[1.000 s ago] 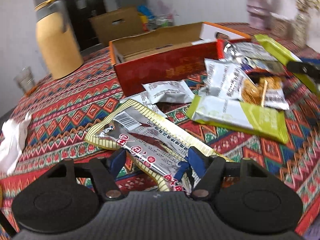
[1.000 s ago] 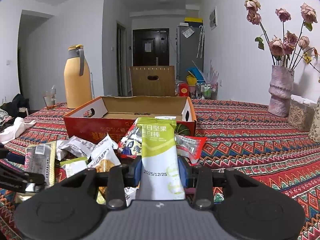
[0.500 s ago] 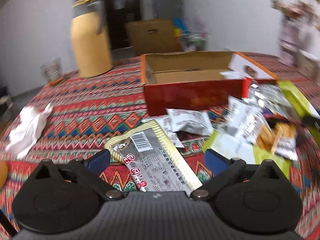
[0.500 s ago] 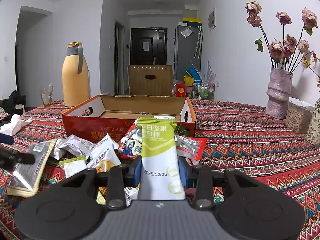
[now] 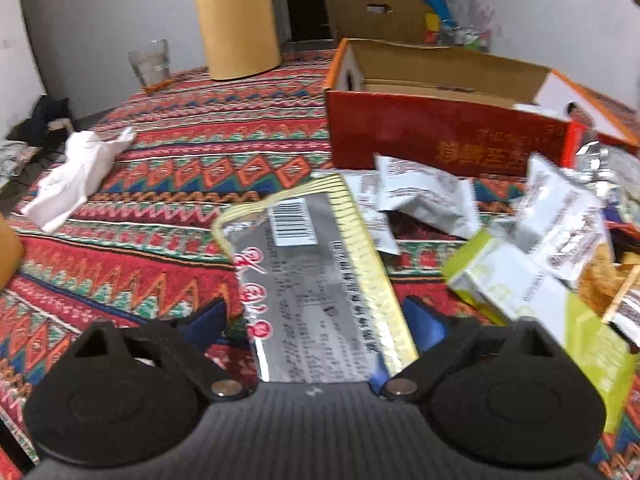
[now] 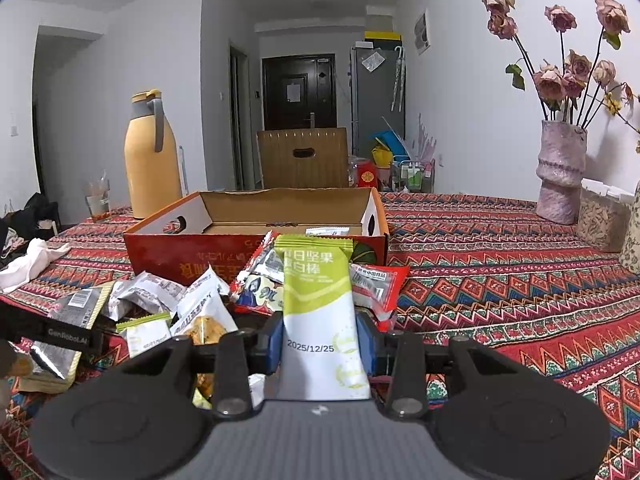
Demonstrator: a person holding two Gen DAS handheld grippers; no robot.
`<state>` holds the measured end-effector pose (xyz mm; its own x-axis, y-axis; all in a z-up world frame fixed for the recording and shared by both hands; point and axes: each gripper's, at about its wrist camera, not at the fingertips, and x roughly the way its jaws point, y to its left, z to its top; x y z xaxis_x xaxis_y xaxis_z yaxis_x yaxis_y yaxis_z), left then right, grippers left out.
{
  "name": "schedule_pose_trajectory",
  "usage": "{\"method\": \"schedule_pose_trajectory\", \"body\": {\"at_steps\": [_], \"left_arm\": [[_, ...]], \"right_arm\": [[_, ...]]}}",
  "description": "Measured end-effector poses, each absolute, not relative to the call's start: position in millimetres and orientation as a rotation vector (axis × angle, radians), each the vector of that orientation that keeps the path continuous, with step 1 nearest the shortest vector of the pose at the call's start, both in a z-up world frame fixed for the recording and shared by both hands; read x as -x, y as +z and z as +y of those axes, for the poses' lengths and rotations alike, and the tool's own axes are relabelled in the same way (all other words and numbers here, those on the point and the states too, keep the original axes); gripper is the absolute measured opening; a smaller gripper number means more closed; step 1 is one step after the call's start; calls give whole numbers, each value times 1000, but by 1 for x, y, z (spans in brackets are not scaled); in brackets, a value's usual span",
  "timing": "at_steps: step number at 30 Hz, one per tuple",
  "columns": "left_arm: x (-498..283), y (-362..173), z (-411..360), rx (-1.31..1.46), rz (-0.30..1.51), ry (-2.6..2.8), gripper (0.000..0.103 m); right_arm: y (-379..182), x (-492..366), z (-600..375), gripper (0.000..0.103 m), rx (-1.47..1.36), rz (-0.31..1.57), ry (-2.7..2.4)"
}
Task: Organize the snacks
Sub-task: 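Grasp the large striped packet with the left tool while the right tool holds the green bar, then carry the striped packet and green-and-white bar over the open cardboard box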
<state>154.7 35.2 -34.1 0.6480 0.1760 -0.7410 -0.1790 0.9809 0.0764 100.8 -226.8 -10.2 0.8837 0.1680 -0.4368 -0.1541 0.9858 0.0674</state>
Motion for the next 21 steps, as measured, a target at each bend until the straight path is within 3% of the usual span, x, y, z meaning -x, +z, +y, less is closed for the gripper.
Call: {"method": "schedule_pose_trajectory", "body": {"at_steps": [3, 7, 21], "left_arm": [[-148, -32, 36, 7, 833, 136, 56], [-138, -32, 36, -7, 808, 83, 42], [-115, -10, 33, -20, 717, 51, 40]], "right_arm": [[-10, -101, -228, 37, -36, 456, 171], [-9, -98, -228, 37, -38, 450, 173], [-2, -85, -223, 37, -24, 425, 177]]}}
